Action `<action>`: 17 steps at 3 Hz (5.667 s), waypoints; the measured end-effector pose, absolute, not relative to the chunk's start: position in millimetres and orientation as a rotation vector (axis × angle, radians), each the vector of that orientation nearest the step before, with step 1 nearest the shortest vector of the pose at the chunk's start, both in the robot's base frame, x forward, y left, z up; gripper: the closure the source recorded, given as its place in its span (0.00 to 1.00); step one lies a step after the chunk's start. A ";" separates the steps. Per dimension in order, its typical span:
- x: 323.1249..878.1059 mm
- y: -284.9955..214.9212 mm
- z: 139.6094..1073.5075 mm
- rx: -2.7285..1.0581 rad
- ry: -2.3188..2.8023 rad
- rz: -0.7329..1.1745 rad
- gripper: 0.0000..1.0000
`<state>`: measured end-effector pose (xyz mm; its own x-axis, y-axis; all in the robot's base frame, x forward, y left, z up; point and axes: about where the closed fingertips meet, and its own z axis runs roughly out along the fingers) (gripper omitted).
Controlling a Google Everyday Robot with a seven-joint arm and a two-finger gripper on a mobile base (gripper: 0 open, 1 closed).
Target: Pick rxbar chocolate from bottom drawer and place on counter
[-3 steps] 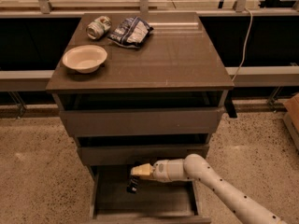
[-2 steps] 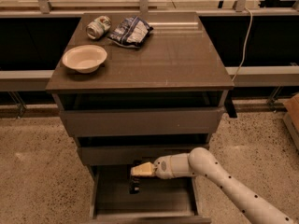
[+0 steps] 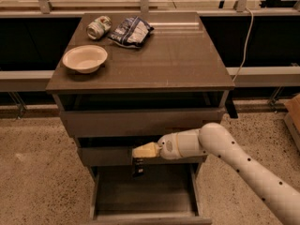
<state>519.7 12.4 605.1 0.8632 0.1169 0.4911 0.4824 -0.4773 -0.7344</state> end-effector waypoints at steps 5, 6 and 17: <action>610.9 6.3 806.0 -2.200 -0.295 -0.597 1.00; 610.9 6.3 805.4 -2.200 -0.295 -0.597 1.00; 610.7 6.4 804.6 -2.200 -0.295 -0.596 1.00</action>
Offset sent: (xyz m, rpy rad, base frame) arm 0.0474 -0.0410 0.2577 -0.1040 -0.0496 -0.1297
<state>610.7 6.4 804.6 0.8604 0.0108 0.5094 0.3984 -0.6375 -0.6595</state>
